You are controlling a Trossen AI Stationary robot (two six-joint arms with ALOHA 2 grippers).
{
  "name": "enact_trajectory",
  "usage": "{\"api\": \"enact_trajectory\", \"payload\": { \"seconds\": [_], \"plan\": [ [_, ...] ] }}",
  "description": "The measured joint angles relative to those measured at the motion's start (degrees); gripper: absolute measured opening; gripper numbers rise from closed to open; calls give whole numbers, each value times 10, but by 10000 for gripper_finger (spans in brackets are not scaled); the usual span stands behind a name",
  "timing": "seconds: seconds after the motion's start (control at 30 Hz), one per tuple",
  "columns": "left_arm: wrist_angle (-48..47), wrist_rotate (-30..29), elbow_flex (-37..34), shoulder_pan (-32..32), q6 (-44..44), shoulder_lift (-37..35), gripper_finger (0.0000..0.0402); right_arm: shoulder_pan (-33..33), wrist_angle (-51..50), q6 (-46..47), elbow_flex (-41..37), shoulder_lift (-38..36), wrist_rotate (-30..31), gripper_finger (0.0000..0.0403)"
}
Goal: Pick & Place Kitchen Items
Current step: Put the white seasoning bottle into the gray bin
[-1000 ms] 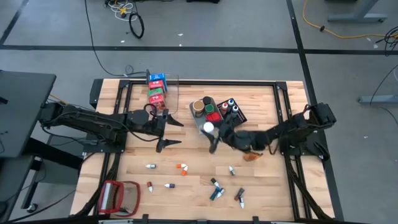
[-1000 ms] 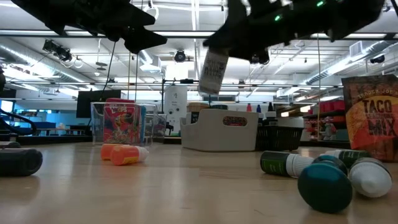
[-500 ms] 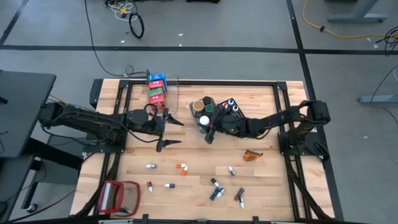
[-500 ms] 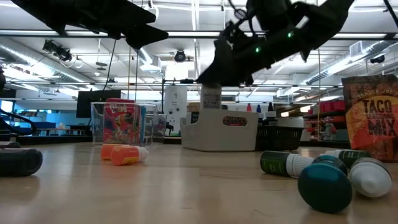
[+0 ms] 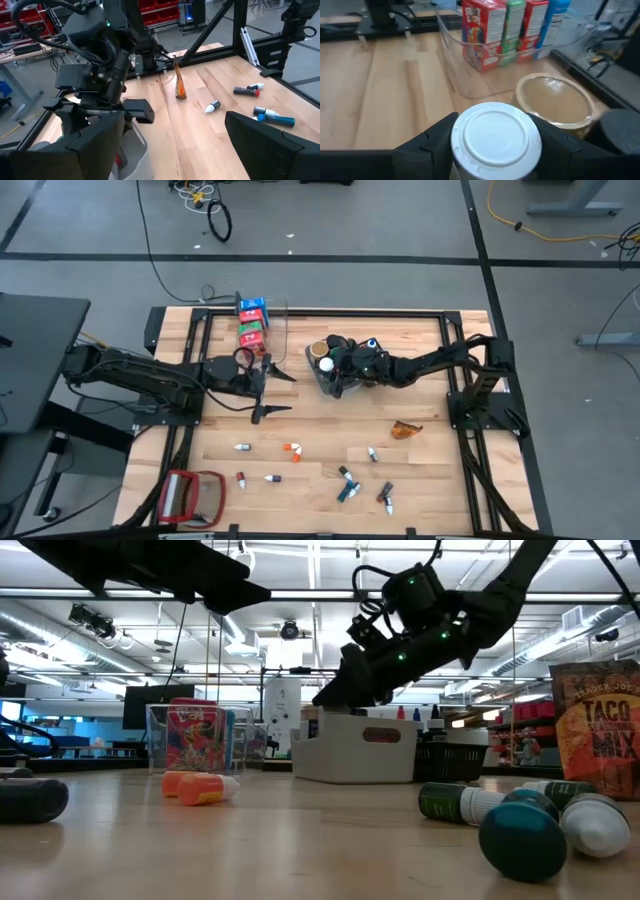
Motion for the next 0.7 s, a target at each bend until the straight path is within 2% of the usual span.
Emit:
{"api": "enact_trajectory", "payload": {
  "seconds": [0.1,0.33,0.7],
  "plan": [
    [0,-3,0,0,2,0,355,-11,12,-9,2,10,-33,215],
    [-2,-5,0,0,2,0,355,-13,21,-56,1,17,-36,237],
    [-4,-4,0,0,-2,0,355,-13,39,-55,-2,18,-37,264]
  ]
}}
